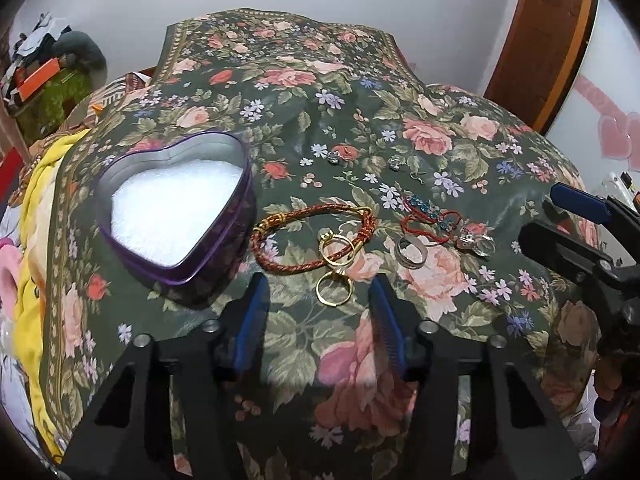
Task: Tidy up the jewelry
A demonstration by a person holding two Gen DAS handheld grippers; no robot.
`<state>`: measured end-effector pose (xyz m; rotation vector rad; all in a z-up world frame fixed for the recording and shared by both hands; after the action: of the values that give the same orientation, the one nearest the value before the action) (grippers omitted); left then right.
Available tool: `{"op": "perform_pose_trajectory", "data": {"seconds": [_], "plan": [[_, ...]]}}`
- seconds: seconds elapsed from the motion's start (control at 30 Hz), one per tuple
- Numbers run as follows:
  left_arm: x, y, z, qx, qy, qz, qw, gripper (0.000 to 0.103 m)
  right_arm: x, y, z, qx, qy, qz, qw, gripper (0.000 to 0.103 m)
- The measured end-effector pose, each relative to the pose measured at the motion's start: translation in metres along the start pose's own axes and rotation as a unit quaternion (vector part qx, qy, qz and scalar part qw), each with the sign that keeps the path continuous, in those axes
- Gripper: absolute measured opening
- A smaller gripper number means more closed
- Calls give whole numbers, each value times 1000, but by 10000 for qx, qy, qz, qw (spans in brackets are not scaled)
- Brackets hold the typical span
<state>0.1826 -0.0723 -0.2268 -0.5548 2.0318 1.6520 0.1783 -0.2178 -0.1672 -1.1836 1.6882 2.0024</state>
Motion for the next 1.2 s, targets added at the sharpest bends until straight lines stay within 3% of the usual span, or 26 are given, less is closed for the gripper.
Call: {"op": "perform_pose_trajectory", "data": {"seconds": [0.13,0.27,0.47,0.57,0.67,0.83,0.97,1.2], "plan": [[-2,-3,1,52,-24,-47,10000,30,2,-4,2,-165,-13,62,9998,83],[0,-2,2,97,-16,-67,9999,17,3,-9,6,-416,-67,152,9990,69],[0,1,4,204,62,-85,9997,16,7,-26,12,-573,-51,434,9974,50],[0,3,5,310,128,-81,9994,5,10,-32,12,-601,-68,567,9966,40],[0,4,6,315,150,-84,9994,5,14,-38,15,-616,-13,698,9957,31],[1,6,8,330,201,-93,9992,5,16,-44,20,-593,195,798,9949,30],[0,8,9,336,211,-118,9991,5,16,-47,18,-495,182,814,9953,14],[-1,18,12,371,268,-218,9987,4,15,-42,12,-554,-69,709,9959,12]]}}
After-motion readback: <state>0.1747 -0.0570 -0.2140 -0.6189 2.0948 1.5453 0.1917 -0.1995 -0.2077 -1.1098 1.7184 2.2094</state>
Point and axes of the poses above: each gripper's, at about its wrist camera, not at the fingertips, and y roughly against the way its jaws point, z to its left, x to its underside, the point moved 5 cm from there along -y, roughly the way its jaws point, and after that the axes turned 7 degrees about y, right-handed, at the moved point
